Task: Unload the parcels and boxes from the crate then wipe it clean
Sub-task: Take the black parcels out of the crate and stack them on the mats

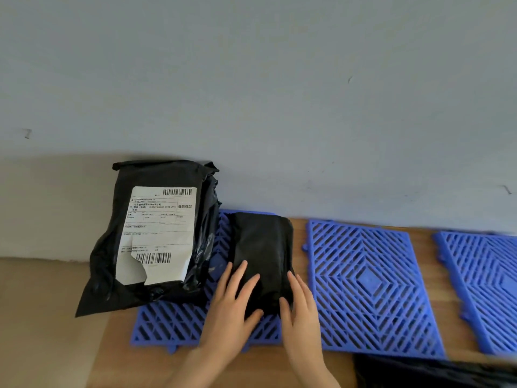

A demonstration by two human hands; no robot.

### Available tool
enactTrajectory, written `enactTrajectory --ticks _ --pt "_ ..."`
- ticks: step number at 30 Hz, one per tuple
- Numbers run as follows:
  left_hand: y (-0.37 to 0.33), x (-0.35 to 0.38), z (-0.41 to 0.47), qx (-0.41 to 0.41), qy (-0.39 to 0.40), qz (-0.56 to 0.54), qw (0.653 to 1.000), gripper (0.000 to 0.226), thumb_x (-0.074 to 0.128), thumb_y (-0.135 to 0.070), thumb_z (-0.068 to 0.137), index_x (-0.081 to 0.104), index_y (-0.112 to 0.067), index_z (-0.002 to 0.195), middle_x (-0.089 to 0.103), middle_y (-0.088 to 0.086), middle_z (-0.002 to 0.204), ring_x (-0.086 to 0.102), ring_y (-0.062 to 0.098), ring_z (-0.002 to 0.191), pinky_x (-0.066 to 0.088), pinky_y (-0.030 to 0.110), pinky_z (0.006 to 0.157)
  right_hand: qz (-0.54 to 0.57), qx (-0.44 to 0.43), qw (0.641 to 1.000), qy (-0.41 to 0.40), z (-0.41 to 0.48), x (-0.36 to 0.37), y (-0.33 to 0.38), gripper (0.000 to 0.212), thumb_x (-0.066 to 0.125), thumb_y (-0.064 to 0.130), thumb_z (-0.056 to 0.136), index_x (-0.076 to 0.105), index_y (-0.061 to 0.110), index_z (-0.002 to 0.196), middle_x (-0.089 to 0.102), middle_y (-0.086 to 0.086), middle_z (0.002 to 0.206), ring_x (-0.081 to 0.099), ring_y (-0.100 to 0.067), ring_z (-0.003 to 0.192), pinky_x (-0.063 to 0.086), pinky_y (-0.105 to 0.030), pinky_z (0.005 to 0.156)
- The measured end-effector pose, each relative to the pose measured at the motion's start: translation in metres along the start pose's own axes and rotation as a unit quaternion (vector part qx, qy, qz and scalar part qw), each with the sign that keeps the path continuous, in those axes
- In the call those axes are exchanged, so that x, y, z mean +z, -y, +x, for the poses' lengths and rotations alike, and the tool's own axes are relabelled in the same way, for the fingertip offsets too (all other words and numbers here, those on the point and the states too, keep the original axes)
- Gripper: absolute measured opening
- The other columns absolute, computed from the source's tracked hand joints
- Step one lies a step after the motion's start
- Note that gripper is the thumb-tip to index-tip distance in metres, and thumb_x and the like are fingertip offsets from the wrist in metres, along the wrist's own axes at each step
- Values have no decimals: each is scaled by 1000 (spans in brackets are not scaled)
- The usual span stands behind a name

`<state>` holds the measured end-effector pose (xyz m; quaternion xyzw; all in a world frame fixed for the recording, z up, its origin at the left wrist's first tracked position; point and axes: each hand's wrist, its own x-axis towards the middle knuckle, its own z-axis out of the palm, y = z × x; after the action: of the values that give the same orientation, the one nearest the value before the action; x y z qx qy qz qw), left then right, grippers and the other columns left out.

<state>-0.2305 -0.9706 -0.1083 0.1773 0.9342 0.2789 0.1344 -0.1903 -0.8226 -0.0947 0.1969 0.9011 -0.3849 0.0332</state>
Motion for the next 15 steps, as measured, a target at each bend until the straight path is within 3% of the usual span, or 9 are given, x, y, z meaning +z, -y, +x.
enactTrajectory --ticks 2,4,7,9,15 --pt "-1 3 -15 13 -30 17 999 67 61 -43 92 29 -35 150 -7 -14 163 -14 9 149 16 31 119 -74 -78 994 -22 -16 2 -6 58 54 25 97 25 43 144 12 18 156 19 0 139 30 -23 109" --pt "-1 5 -31 19 -32 38 999 70 73 -41 82 43 -31 145 17 -4 163 11 18 150 32 37 113 -118 -116 986 2 -25 8 -13 63 58 20 95 26 40 145 11 13 158 17 -7 142 28 -29 111" --pt "-2 8 -45 21 5 90 996 78 87 -46 62 61 -24 132 45 4 150 46 28 135 51 42 96 -178 -121 975 64 -25 19 -21 69 46 26 100 -2 45 145 -16 17 155 -9 -11 147 6 -31 118" --pt "-1 11 -47 11 26 115 993 85 89 -48 56 62 -21 131 48 7 147 52 30 130 54 42 92 -203 -125 968 81 -21 23 -23 70 39 28 103 -16 47 142 -28 19 152 -21 -7 144 1 -31 119" --pt "-2 7 -28 -1 13 140 990 86 88 -46 61 58 -15 136 41 12 151 44 31 135 49 43 98 -243 -141 957 76 0 22 -17 68 34 31 103 -18 43 145 -30 16 153 -20 -6 144 -6 -30 115"
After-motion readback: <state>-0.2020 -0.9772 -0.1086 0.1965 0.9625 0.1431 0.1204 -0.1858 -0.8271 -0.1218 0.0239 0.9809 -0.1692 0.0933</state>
